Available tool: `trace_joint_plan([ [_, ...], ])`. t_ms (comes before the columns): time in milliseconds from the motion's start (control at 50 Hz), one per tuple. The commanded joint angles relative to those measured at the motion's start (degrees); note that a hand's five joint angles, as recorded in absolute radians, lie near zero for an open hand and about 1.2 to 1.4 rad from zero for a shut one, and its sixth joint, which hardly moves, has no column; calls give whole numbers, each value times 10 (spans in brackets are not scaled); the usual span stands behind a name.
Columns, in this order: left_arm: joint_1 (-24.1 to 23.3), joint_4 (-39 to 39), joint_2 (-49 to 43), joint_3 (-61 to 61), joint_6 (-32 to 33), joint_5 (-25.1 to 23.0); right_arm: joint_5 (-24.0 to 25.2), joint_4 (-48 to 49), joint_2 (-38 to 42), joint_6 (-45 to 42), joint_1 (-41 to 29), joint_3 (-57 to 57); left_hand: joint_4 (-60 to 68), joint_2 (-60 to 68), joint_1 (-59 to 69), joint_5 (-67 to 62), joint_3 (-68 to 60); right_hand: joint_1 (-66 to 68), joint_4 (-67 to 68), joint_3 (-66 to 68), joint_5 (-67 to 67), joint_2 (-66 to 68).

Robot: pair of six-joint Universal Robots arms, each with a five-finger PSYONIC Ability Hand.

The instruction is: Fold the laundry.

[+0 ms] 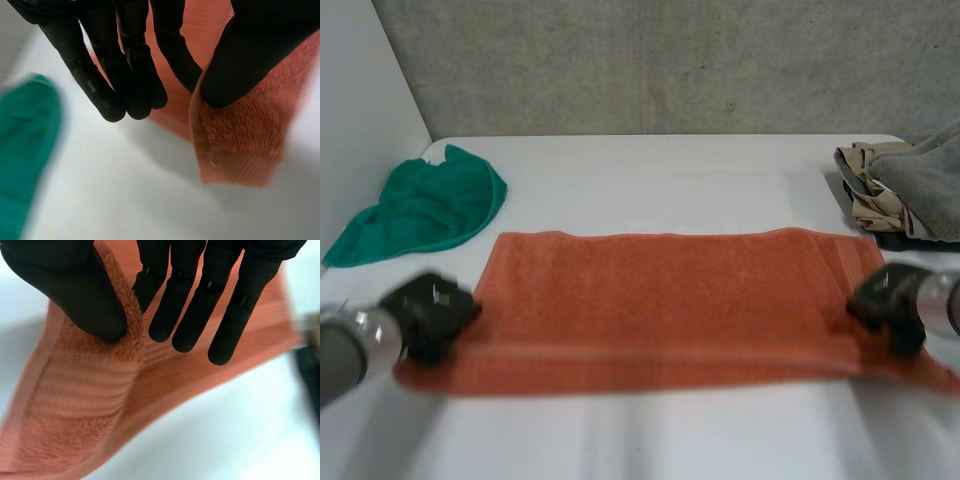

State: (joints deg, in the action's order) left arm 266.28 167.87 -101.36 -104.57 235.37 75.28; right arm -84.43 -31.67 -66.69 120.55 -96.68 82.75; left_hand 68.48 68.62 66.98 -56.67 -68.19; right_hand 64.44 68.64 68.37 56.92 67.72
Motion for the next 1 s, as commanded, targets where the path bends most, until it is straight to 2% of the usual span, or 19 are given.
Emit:
trace_joint_plan([
  [20,-59,149,-64,273,-136,93,-50,172,18,186,-29,-169,115,114,130,-133,-118,156,114,116,131,123],
  [80,-59,219,-53,332,-194,98,-52,247,-3,252,-28,-197,115,114,130,-133,-118,156,114,116,131,123],
  [100,-54,266,-43,358,-233,101,-50,300,-23,294,-25,-201,115,114,130,-133,-118,156,114,116,131,123],
  [180,-45,342,-31,400,-300,111,-39,440,-62,364,-19,-189,115,114,130,-133,-118,156,114,116,131,123],
  [240,-45,328,-33,408,-304,113,-31,492,-63,377,-21,-184,115,114,130,-133,-118,156,114,116,131,123],
  [320,-41,275,-40,386,-309,117,-15,456,-44,364,-28,-192,115,114,130,-133,-118,156,114,116,131,123],
  [400,-30,256,-39,317,-314,114,1,401,-16,357,-37,-192,115,114,130,-133,-118,156,114,116,131,123],
  [620,-21,318,-54,99,-322,64,72,326,88,322,-40,-117,115,114,130,-133,-118,156,114,116,131,123],
  [760,-25,333,-64,15,-322,45,76,324,168,263,-37,-68,115,114,130,-133,-118,156,114,116,131,123],
  [780,-24,333,-65,10,-322,44,74,325,169,253,-34,-64,115,114,130,-133,-118,109,67,69,84,76],
  [840,-22,331,-64,7,-324,43,65,326,165,255,-31,-58,115,114,130,-133,-118,-235,-277,-275,-260,-268],
  [940,-16,330,-59,3,-324,43,22,325,114,310,-20,-41,115,114,130,-133,-118,-330,-372,-370,-355,-363],
  [1000,-13,330,-52,1,-325,42,18,320,79,333,-10,-26,115,114,130,-133,-118,-341,-383,-380,-366,-374],
])
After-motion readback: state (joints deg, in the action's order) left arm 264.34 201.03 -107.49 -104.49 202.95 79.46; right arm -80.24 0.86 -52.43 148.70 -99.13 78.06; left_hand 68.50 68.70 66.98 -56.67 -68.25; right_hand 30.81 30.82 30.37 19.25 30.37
